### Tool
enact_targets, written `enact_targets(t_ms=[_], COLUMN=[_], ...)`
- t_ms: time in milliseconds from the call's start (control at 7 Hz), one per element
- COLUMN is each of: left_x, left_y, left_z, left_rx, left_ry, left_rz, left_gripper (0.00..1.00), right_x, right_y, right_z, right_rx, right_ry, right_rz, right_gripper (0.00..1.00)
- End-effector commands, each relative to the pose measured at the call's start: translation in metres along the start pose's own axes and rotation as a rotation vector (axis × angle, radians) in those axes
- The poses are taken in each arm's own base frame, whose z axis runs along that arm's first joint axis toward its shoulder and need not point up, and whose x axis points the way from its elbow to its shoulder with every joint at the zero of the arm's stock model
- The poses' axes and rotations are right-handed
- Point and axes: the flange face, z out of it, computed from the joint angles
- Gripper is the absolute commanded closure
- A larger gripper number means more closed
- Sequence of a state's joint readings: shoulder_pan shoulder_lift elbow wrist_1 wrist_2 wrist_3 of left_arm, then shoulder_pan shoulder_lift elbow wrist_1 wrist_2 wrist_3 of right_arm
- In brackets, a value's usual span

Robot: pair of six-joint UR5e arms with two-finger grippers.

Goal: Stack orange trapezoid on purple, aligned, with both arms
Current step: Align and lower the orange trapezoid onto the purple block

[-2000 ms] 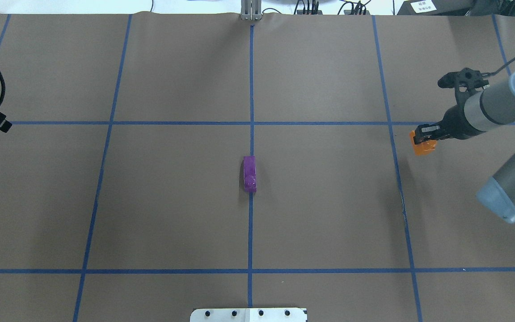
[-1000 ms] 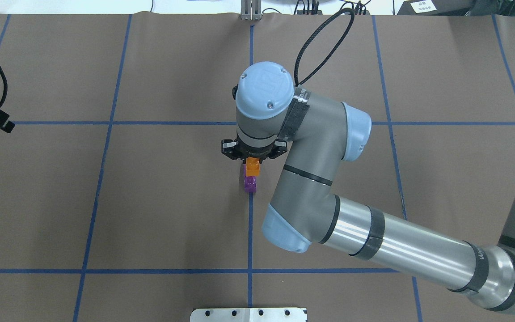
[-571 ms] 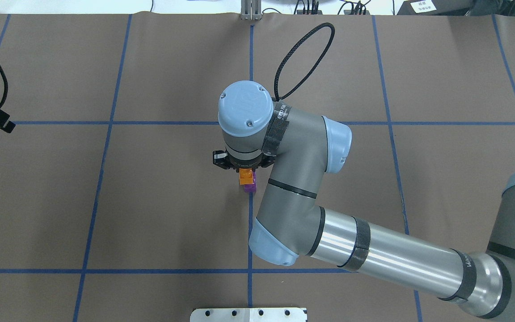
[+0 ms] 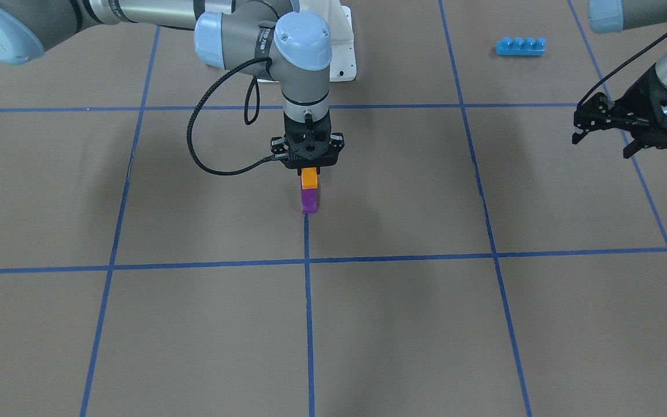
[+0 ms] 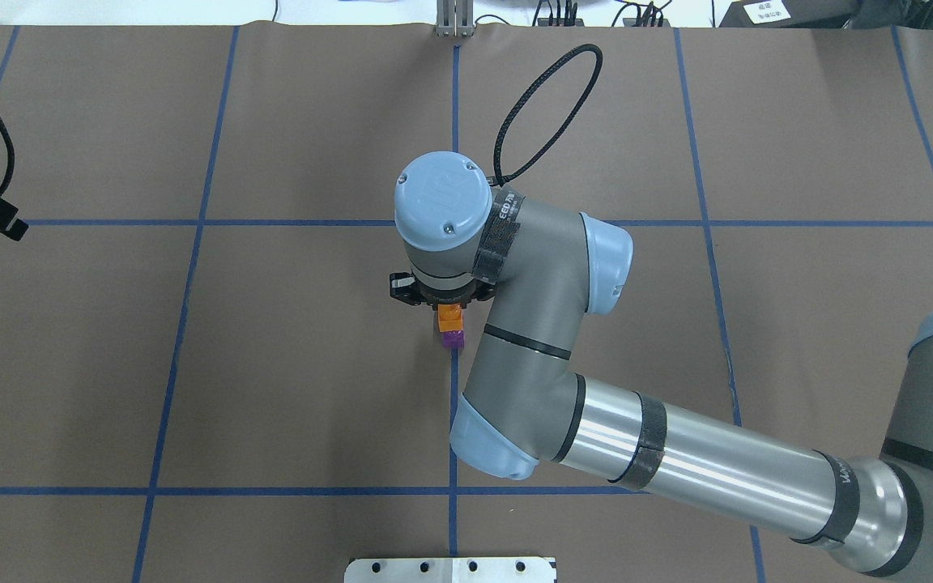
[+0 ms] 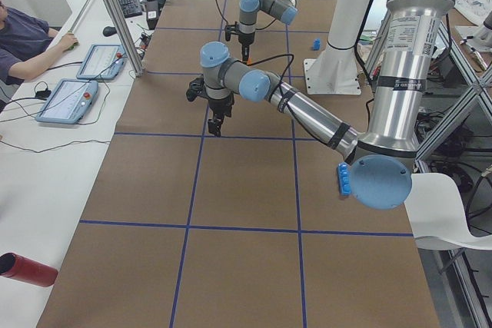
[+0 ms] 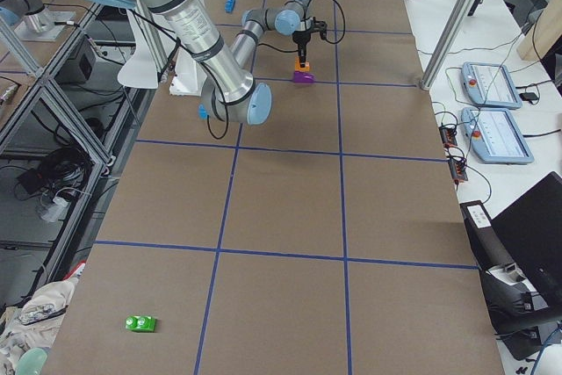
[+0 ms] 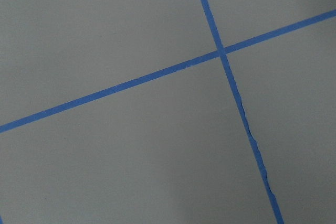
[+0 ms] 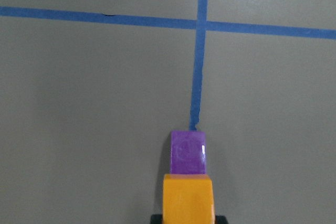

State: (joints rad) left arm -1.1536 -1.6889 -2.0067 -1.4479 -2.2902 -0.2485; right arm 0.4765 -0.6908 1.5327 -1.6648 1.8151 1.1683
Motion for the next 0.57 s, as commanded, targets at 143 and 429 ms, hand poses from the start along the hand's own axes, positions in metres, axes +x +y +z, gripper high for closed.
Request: enact_targets(t_ms=[143,429], left_x=[0.0014,0.0009], left_y=[0.0002,0.0001], left_z=[-0.0016,-0.0011], left_rx=[0.003,0.002], left_ry=[0.001,0.001], left_rz=[0.001,0.000], left_gripper=[0.00,0.00], right_x=[0.0009,-0.0016], right_y=[-0.0013,0.0015], right_z=[0.0090,0.0091], right_rx=[-0.005,-0.009], right_ry=[0.012,0.008], right_rz=[0.003,-0.001], right_gripper=[1.00,1.00])
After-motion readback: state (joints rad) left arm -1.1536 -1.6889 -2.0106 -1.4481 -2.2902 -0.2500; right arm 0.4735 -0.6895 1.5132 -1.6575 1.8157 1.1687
